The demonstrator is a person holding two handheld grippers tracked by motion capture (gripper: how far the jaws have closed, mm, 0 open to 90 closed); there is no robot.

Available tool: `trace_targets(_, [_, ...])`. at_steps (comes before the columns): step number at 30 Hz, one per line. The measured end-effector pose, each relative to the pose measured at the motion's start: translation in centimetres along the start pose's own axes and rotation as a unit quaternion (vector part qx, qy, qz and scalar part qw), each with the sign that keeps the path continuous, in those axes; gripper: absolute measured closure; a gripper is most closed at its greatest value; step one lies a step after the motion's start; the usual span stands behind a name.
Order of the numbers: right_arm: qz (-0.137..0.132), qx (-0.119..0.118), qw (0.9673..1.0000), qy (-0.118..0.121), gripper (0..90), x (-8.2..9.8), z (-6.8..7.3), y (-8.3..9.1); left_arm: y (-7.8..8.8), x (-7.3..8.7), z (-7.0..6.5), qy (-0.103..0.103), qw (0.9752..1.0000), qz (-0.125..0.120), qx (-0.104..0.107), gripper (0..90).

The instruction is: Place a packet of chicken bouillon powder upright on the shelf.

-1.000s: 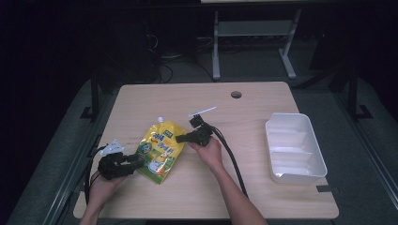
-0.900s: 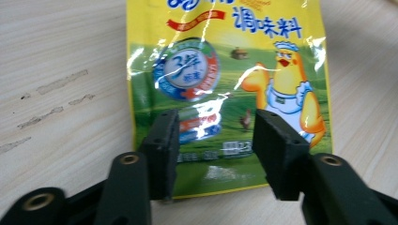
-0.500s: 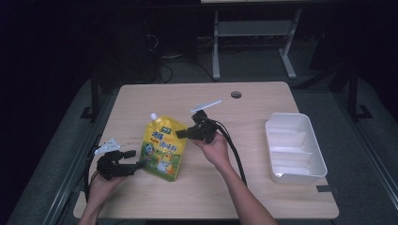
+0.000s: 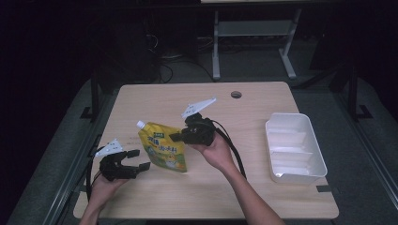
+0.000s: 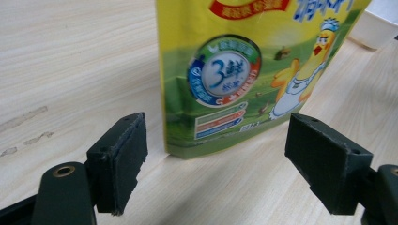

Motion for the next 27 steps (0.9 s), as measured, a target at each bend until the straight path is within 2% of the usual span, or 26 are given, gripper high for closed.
trace_targets(1, [0.000, 0.000, 1.0000, 0.000, 89.7, 0.0, 0.0, 0.0, 0.0, 0.0, 0.0, 0.000, 1.0000, 0.000, 0.000, 20.0])
trace_targets(2, [0.001, -0.002, 0.9998, 0.019, 89.6, -0.1, 0.6, 0.4, 0.0, 0.0, -0.1, 0.000, 1.0000, 0.000, 0.002, 19.0])
trace_targets(6, [0.005, -0.018, 0.9992, 0.036, 89.7, -0.1, 1.3, 1.1, -0.2, -0.1, -0.4, 0.000, 0.9998, -0.006, 0.016, 18.2])
trace_targets(9, [0.006, -0.036, 0.9983, 0.045, 89.7, 0.1, 1.7, 1.5, -0.5, -0.4, -1.0, -0.007, 0.9992, -0.013, 0.038, 21.4])
trace_targets(11, [0.006, -0.047, 0.9978, 0.047, 89.7, 0.2, 2.0, 1.7, -0.6, -0.5, -1.6, -0.015, 0.9982, -0.019, 0.054, 27.9])
trace_targets(12, [0.007, -0.052, 0.9975, 0.049, 89.7, 0.4, 2.1, 1.8, -0.6, -0.5, -1.6, -0.015, 0.9982, -0.019, 0.054, 32.2])
trace_targets(15, [0.002, -0.059, 0.9971, 0.047, 89.6, 0.6, 2.1, 1.9, -0.6, -0.8, -2.4, -0.024, 0.9960, -0.027, 0.082, 47.9])
trace_targets(16, [0.001, -0.058, 0.9974, 0.043, 89.5, 0.6, 2.0, 1.9, -0.5, -0.8, -2.5, -0.029, 0.9957, -0.027, 0.083, 55.0])
trace_targets(19, [-0.001, -0.056, 0.9976, 0.040, 89.0, 0.8, 1.7, 1.8, -0.5, -0.7, -2.5, -0.036, 0.9962, -0.022, 0.076, 68.1])
trace_targets(20, [-0.001, -0.049, 0.9982, 0.035, 87.6, 1.0, 1.3, 1.8, -0.3, -0.7, -2.5, -0.034, 0.9957, -0.023, 0.083, 73.2])
trace_targets(21, [-0.001, -0.049, 0.9982, 0.035, 87.6, 1.0, 1.3, 1.8, -0.3, -0.7, -2.5, -0.034, 0.9957, -0.023, 0.083, 75.9])
trace_targets(23, [0.002, -0.046, 0.9988, 0.017, 83.7, 1.6, 0.6, 1.6, -0.4, -0.7, -2.7, -0.042, 0.9953, -0.022, 0.084, 79.7])
trace_targets(25, [0.007, -0.043, 0.9989, 0.016, 82.8, 2.0, 0.4, 1.5, -0.5, -0.7, -2.8, -0.044, 0.9952, -0.020, 0.085, 81.2])
trace_targets(27, [0.009, -0.054, 0.9985, 0.000, 79.7, 2.6, 0.1, 1.1, -0.7, -0.7, -3.1, -0.047, 0.9947, -0.014, 0.090, 81.7])
Point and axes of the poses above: each handheld gripper's, and its own axes: y roughly backward along the jaws, x roughly out of its underside, z roughly to its left, the point moved 9 cm from there along -y, roughly forward along the jaws, and after that the axes turned 14 degrees about x, right-handed, at the moved point
